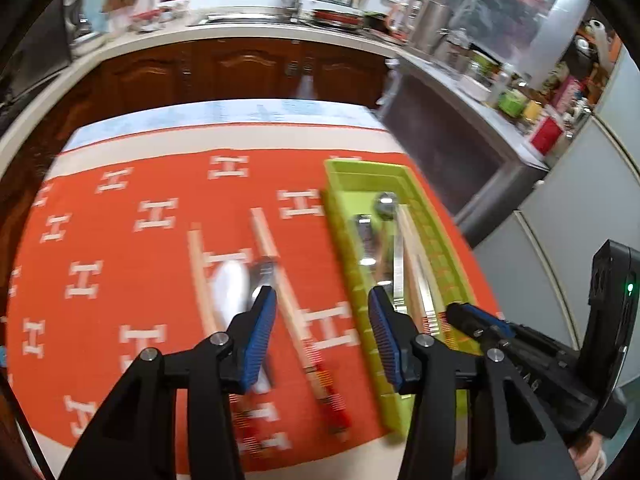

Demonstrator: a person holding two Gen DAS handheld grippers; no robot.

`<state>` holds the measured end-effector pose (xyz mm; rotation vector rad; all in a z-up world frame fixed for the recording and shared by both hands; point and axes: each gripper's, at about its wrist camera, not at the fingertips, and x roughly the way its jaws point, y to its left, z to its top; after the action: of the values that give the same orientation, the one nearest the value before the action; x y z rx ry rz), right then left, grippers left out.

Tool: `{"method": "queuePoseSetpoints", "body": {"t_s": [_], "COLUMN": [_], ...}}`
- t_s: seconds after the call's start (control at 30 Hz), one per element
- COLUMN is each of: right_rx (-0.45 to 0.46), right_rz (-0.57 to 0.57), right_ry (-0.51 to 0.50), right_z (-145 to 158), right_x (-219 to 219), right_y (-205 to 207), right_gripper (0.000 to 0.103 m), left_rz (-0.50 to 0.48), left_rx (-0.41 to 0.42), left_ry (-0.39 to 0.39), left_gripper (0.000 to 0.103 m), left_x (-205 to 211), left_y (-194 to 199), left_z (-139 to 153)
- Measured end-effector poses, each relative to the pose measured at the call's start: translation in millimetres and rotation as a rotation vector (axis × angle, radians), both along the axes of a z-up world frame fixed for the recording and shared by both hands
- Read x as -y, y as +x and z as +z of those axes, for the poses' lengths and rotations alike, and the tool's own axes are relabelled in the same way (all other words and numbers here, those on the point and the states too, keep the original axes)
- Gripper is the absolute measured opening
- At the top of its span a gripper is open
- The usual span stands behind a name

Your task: Organize utensils

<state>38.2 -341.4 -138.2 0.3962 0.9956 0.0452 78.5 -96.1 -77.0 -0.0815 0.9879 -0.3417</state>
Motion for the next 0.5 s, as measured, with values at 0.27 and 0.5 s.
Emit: {"method": "queuePoseSetpoints", "body": {"t_s": [0.27,0.5], "right_rx": [-0.032,-0.069], "right_rz": [0.027,0.013], "right_ry": [0.043,0.06], "right_z": [-21.1,-41.8], "right_x": [-16.3,-16.1], "right_y": [25.0,54.7], "right_gripper": [0.021,0.02], "left_rz": [0.119,0.159], "left_rx": [-0.05,-0.066], "left_ry": [0.025,0.024], "left_gripper": [0.052,0.052], "left_x": [-53.3,-68.4], "left_y": [5.8,10.0], "left_z": [-24.5,-39.3]}}
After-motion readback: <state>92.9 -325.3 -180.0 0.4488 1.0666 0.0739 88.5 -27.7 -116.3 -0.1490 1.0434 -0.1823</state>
